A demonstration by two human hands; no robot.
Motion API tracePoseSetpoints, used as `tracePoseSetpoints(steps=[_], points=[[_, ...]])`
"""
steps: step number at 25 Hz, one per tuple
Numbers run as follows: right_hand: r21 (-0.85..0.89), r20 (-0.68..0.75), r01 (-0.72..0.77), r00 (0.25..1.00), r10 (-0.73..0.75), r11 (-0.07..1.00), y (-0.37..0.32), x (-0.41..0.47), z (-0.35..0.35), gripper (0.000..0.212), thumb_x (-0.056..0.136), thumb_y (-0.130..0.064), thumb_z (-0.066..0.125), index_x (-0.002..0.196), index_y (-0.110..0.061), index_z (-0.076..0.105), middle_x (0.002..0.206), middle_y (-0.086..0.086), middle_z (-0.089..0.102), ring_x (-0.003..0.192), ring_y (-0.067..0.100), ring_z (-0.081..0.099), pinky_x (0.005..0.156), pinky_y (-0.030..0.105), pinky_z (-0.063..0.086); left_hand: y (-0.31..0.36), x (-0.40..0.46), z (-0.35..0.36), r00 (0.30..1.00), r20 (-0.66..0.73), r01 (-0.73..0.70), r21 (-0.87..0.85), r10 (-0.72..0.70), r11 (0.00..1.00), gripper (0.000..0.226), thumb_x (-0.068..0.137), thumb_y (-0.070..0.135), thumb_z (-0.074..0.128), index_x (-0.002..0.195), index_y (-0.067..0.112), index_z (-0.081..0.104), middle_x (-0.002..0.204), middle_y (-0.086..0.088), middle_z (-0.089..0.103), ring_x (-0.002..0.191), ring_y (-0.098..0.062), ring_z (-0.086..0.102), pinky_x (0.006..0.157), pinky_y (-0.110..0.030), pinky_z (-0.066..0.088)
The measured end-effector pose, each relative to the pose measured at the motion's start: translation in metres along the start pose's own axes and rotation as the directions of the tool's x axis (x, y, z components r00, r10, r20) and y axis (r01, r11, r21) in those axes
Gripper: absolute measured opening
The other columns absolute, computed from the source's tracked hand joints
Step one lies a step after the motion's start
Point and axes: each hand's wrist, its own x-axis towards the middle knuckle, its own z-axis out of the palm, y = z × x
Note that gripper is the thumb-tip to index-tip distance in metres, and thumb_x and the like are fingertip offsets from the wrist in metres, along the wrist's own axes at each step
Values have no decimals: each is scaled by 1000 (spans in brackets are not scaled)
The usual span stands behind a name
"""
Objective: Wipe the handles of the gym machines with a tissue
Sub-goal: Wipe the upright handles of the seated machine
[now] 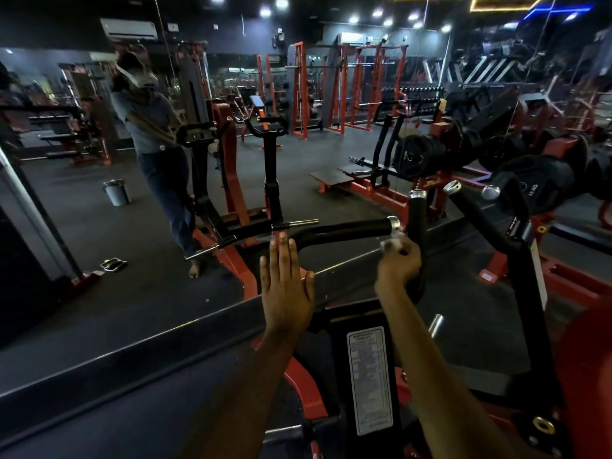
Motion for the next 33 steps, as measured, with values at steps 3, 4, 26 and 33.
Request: tracePoseSetpoints(steps=[3,4,26,33], points=[[137,73,-460,888,454,877,-11,-2,6,20,90,-7,56,109,-6,64,86,4,65,70,12,59,60,18,42,1,-1,0,1000,2,19,-28,-19,999,65,100,38,30,151,11,0,161,-12,6,149,-28,5,121,-43,5],[85,147,-533,842,518,842,-16,-23,13,20,91,-7,55,109,-5,63,82,1,62,69,12,58,58,18,40,1,-1,1,1000,2,15,-31,-15,999,65,100,39,29,151,10,1,161,-12,7,149,-29,5,120,-43,5],[-368,472,611,772,-425,701,-15,-50,1,27,90,-15,49,112,-4,60,115,8,52,105,14,52,89,17,43,2,-1,-3,999,26,41,-142,-38,989,64,99,28,39,153,10,9,162,-9,8,150,-22,0,121,-44,7],[-514,607,729,682,-408,453,-31,-5,-19,17,94,-10,48,107,-6,59,95,4,51,79,12,48,76,35,44,3,-1,-7,999,19,41,-135,-39,990,63,99,28,35,152,11,7,162,-9,10,150,-22,1,121,-42,6]])
